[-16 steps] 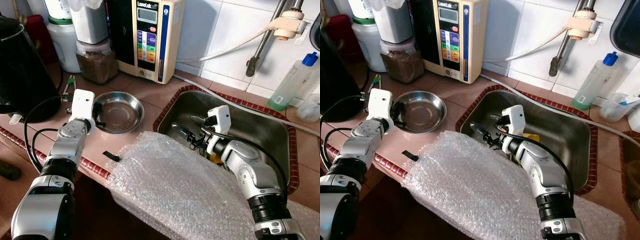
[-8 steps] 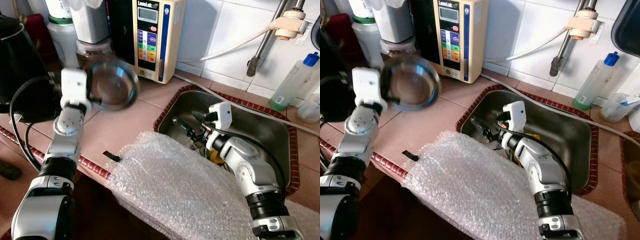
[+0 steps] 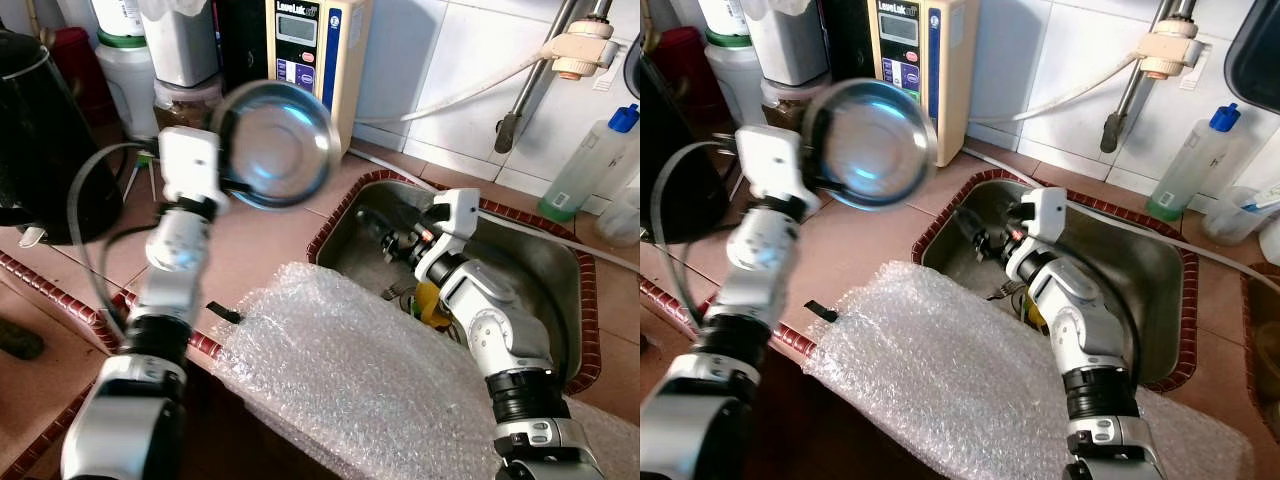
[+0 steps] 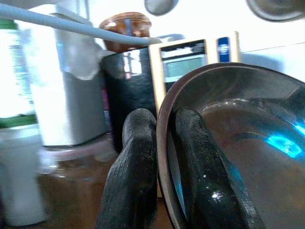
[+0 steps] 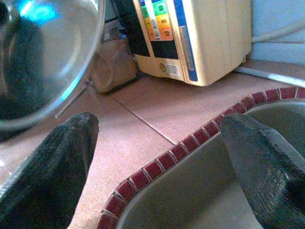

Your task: Kitchen organization

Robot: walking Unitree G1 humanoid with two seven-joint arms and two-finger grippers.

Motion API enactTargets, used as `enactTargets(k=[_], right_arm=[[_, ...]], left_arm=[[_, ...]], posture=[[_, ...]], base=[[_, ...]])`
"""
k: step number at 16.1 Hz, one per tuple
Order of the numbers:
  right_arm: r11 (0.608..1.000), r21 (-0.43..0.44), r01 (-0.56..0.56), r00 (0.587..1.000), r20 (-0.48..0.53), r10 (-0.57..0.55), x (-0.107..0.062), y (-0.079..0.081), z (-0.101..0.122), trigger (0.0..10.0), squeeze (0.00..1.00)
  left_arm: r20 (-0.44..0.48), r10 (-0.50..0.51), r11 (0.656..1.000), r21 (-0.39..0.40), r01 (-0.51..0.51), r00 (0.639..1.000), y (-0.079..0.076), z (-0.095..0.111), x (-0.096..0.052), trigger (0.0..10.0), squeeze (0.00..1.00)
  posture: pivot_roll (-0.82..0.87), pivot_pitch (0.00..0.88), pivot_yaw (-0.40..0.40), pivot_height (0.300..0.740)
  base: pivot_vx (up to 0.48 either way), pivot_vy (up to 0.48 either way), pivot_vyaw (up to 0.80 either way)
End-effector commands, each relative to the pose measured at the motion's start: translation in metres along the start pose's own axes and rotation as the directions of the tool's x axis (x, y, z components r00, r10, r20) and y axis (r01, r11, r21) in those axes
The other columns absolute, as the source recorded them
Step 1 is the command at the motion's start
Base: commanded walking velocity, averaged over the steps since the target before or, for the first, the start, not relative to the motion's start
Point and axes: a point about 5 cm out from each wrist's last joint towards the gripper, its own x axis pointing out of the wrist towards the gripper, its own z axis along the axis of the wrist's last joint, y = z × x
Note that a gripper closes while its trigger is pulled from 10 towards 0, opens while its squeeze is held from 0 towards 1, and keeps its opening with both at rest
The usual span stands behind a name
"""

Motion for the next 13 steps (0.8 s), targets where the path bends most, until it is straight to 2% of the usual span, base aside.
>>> enactTargets(k=[1,4,9,11,13], right_arm=[[0.999,0.041,0.016,1.000,0.017,-0.017,0.001,-0.002,0.005,10.0,0.00],[0.995,0.097,0.029,0.999,0.038,-0.033,0.004,-0.003,0.008,10.0,0.00],[0.990,0.133,0.043,0.998,0.044,-0.049,0.008,-0.002,0.009,10.0,0.00],[0.991,0.130,0.028,0.998,0.050,-0.034,0.010,0.000,0.011,10.0,0.00],[0.993,0.089,0.076,0.995,0.052,-0.081,0.004,-0.009,0.012,10.0,0.00]], left_arm=[[0.025,-0.028,1.000,0.009,0.028,0.999,-0.005,0.004,0.000,0.0,0.00],[0.042,-0.100,0.994,-0.045,0.102,0.994,-0.030,0.005,-0.002,0.0,0.00],[0.053,-0.165,0.981,-0.094,0.170,0.985,-0.052,0.006,-0.009,0.0,0.00],[0.042,-0.166,0.980,-0.103,0.170,0.985,-0.055,0.005,-0.009,0.0,0.00],[0.033,-0.136,0.986,-0.090,0.138,0.990,-0.048,0.005,-0.007,0.0,0.00]], posture=[[-0.02,0.000,-0.040,0.740],[-0.02,0.000,-0.038,0.740],[-0.02,0.000,-0.036,0.740],[-0.02,0.000,-0.036,0.740],[-0.02,0.000,-0.036,0.740]], base=[[0.000,0.000,0.00],[0.000,0.000,0.00],[0.000,0.000,0.00],[0.000,0.000,0.00],[0.000,0.000,0.00]])
